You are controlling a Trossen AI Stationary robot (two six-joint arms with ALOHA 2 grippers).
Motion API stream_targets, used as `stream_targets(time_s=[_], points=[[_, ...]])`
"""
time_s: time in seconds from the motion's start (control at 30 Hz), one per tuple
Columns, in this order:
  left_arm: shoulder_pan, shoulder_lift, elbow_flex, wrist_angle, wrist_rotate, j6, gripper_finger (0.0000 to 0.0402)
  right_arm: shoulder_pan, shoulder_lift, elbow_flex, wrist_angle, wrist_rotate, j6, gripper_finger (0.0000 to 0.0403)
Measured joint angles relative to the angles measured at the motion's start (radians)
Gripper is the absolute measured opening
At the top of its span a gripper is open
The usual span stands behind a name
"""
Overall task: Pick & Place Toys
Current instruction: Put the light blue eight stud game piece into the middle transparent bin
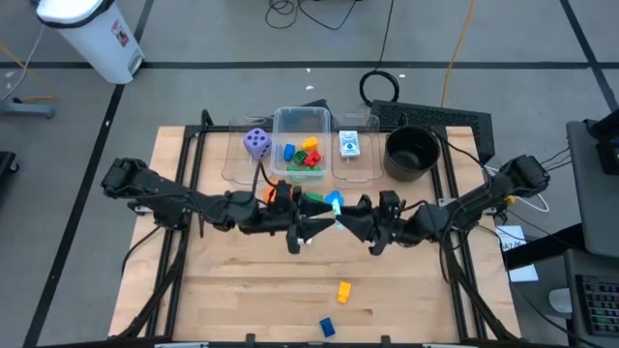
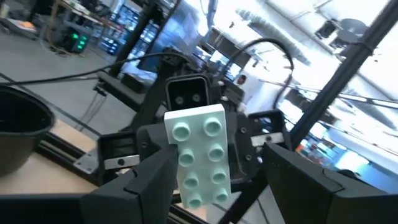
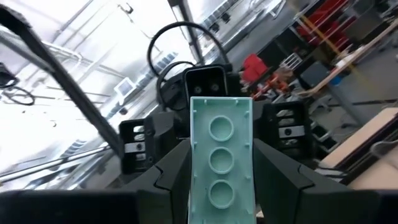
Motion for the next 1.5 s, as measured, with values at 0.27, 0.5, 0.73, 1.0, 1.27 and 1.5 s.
stream_targets(time_s=[0.27, 0.5, 0.73, 1.0, 1.27, 1.5], points=[[0.027, 0.0, 0.0, -0.027, -0.031, 0.003, 0.0241, -0.009, 0.0, 0.0, -0.049, 0.03, -0.003, 0.0132], [0.051, 0.0, 0.0, -0.028, -0.03, 0.001, 0.0241, -0.009, 0.0, 0.0, -0.052, 0.035, -0.032, 0.0132], [0.059, -0.002, 0.0, -0.087, -0.047, -0.018, 0.0241, -0.009, -0.002, -0.002, -0.059, 0.039, -0.053, 0.0132], [0.059, -0.002, 0.001, -0.119, -0.093, -0.011, 0.0241, -0.009, 0.0, -0.003, -0.054, 0.033, -0.057, 0.0132], [0.063, 0.002, 0.005, -0.149, -0.102, -0.013, 0.0241, -0.008, 0.005, -0.005, -0.05, -0.008, -0.071, 0.0132], [0.063, 0.002, 0.004, -0.141, -0.077, -0.014, 0.0241, -0.007, 0.003, -0.003, -0.047, -0.002, -0.067, 0.0132]])
